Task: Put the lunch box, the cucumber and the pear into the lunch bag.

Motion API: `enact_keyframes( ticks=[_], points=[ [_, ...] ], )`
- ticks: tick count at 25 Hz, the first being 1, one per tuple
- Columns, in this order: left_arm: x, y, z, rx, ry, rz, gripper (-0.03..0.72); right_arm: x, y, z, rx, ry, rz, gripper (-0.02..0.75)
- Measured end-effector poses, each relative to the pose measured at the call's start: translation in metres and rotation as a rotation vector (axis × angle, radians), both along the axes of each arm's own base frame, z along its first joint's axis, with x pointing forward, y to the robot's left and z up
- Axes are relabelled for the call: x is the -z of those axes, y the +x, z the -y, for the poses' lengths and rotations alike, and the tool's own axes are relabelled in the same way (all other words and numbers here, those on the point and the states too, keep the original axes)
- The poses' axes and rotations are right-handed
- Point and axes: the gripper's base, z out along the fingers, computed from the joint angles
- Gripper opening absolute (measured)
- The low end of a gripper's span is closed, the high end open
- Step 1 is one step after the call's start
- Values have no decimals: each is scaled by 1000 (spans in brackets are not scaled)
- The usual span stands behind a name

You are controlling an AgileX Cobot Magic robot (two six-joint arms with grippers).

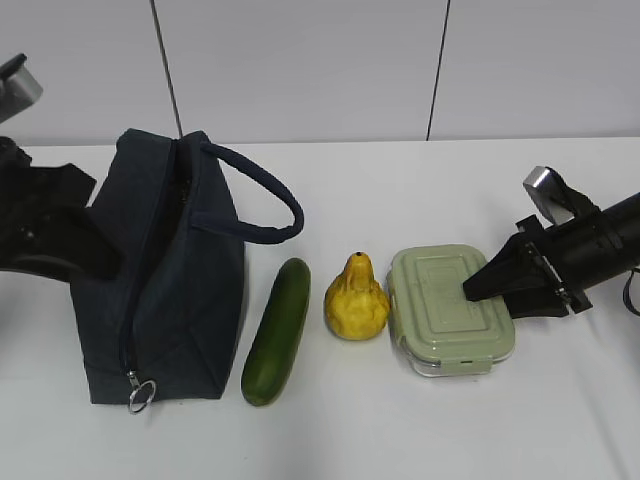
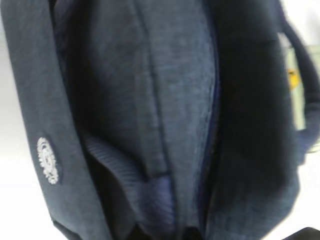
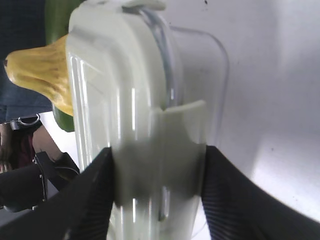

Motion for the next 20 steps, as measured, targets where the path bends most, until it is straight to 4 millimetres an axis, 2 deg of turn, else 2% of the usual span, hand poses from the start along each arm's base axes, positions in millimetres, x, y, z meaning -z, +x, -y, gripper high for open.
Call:
enact_keyframes(
  ticks=[2, 5, 10, 15, 20],
  points=[
    [6, 2, 1, 1, 25, -20, 73, 0, 0, 0, 0, 0, 0, 386],
    [8, 5, 1, -7, 32, -17, 16, 0, 0, 0, 0, 0, 0, 386],
    [-2, 12, 5, 5, 32, 44, 3, 0, 0, 0, 3, 2, 0, 386],
    [-21, 14, 27, 89, 26, 121, 3, 0, 1, 0, 6, 6, 1, 386],
    [-22, 9, 43, 167, 73, 151, 2, -1, 1, 0, 8, 7, 2, 386]
  ],
)
